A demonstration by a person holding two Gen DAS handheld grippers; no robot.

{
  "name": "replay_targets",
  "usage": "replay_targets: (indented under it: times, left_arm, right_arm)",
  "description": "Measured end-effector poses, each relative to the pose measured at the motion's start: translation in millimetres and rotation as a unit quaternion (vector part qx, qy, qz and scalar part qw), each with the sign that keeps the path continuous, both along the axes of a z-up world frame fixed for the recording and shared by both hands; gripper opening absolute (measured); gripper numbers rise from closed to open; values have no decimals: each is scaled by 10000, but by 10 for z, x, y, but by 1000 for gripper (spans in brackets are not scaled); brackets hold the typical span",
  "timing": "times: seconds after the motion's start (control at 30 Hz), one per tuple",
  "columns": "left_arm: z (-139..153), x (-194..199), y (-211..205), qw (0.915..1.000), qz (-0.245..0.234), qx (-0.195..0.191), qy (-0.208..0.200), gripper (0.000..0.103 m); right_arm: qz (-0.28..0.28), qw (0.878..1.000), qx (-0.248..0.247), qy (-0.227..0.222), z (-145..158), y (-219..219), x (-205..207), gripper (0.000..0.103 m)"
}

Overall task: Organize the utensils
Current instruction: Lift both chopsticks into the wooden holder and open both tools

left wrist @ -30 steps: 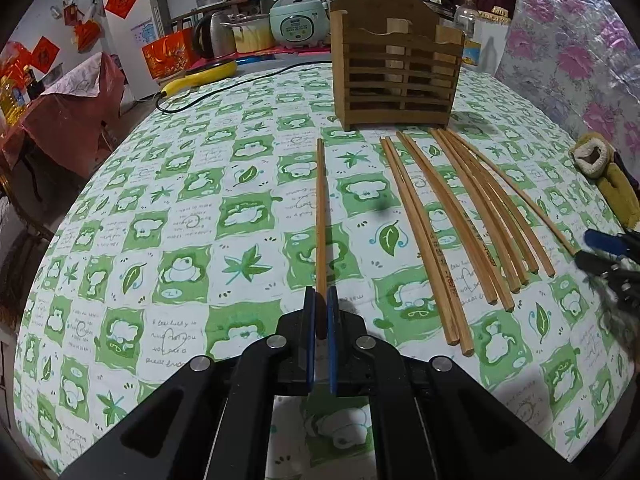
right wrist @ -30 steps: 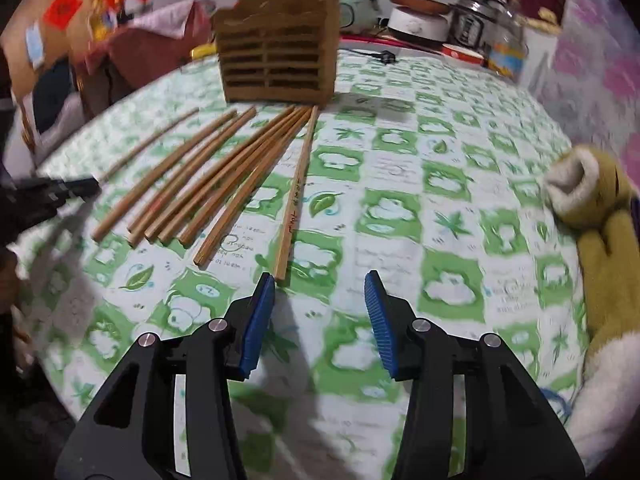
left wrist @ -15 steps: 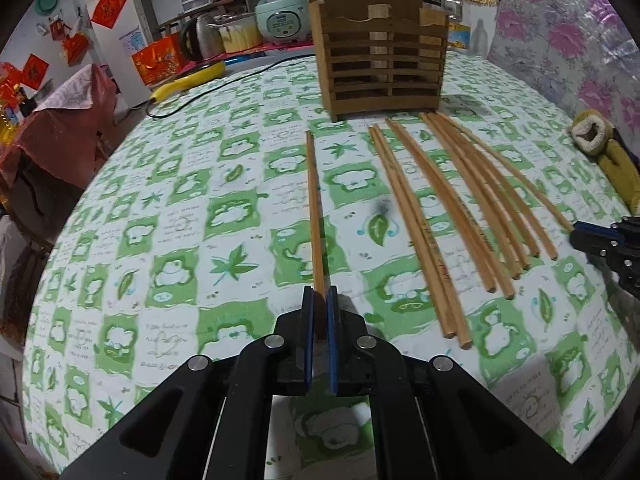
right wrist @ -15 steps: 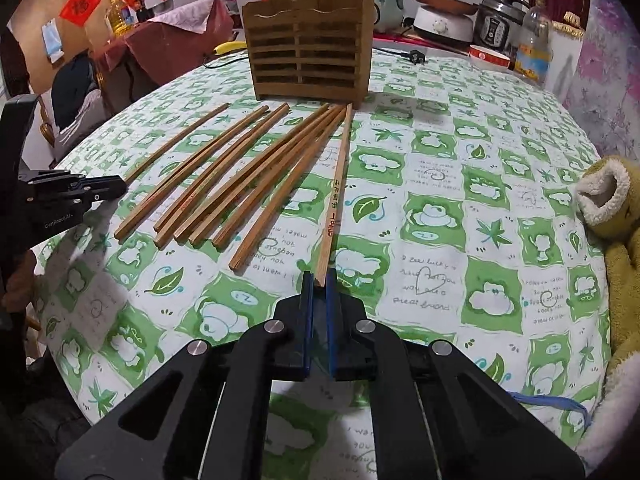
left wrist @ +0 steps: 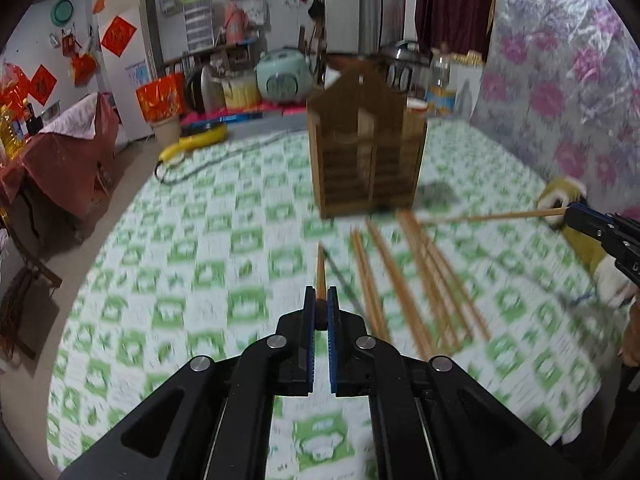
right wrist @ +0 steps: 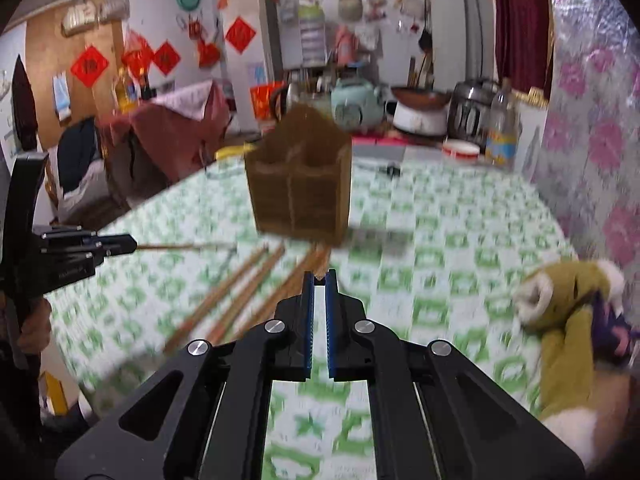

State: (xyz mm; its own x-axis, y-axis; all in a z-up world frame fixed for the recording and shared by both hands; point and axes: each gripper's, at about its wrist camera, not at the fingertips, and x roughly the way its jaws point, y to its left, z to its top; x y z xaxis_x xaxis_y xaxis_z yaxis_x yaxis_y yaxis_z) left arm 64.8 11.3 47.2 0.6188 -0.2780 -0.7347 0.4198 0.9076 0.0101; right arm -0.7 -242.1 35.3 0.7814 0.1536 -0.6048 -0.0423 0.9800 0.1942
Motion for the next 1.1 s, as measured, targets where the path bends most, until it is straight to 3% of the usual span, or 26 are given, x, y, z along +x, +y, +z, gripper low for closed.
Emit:
replay_targets:
  times: [0.37,0.57,0.67,0.8,0.97,1.1]
  left_arm:
    - [821,517,-235,9980,46,-446,-436,6]
    - [1385,684,-344,9911,1,-952,-931,6]
    - [1522,768,-398,9883,27,-1078,-1081,6]
    - [1525,959,-471,9862,137,-1234,-1098,6]
    - [1315,1238,-546,9884,237,-1194,-912,6]
    - [1121,1422,-630,9921,207,-1032,-683,6]
  right_arm:
    - [-165,9975,229,-645,640,-133,488,6]
    - [-215,9903,350,-1330,1152,-84,725,6]
    - [-389,9836,373,-1719,1332,-83,820,6]
    - [-1056,9679,270,-2266,1418,-87,1037,6]
    - [-1356,9582,464,-2476,1130,-168,1312,6]
    - [-1298,9666,467,-2162,920,-207,1593,6]
